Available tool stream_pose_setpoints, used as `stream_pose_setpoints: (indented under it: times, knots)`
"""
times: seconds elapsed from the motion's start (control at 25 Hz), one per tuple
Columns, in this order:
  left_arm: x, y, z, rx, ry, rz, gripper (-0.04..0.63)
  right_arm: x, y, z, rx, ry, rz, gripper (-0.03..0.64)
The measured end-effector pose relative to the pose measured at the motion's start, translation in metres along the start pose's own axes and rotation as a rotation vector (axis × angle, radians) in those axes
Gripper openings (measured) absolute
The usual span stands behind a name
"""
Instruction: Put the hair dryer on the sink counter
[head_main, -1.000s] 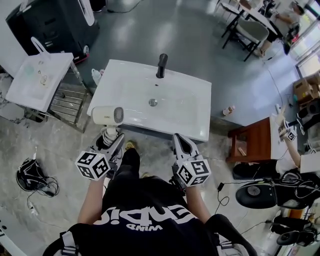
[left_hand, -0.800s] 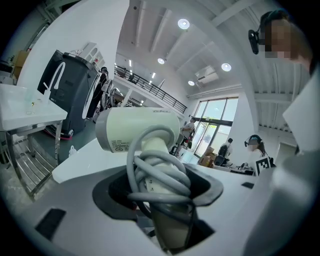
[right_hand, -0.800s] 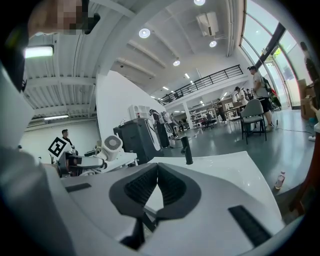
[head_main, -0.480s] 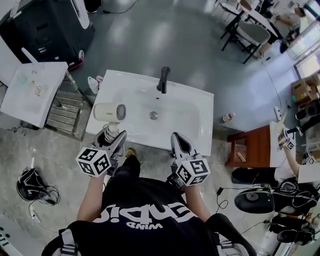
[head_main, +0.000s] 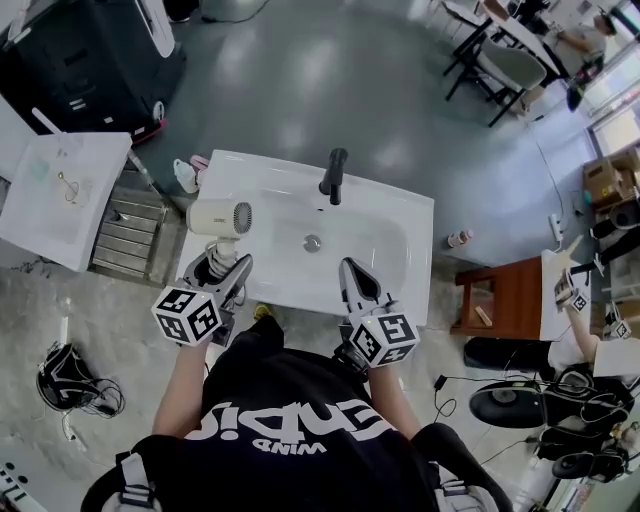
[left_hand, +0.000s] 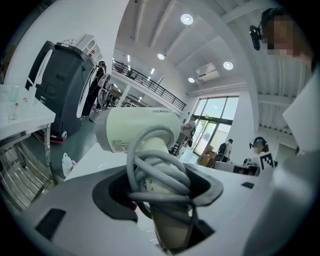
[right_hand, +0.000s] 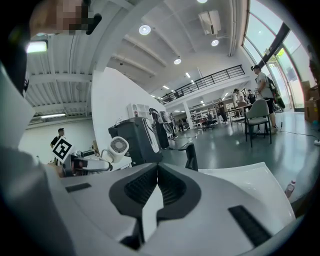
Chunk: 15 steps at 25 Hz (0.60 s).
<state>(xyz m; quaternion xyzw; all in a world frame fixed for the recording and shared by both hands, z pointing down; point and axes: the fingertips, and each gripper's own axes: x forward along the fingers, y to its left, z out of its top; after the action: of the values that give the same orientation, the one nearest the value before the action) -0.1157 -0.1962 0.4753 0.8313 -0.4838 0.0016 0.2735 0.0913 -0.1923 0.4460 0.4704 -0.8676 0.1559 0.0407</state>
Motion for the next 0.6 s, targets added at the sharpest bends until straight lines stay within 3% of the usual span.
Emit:
stream_pose_setpoints:
  times: [0.6]
  knots:
    - [0.054, 0.06, 0.003, 0.049, 0.117, -0.011, 0.285, 0.06, 0.001, 0.005, 0.014, -0.005, -0.023, 0.018]
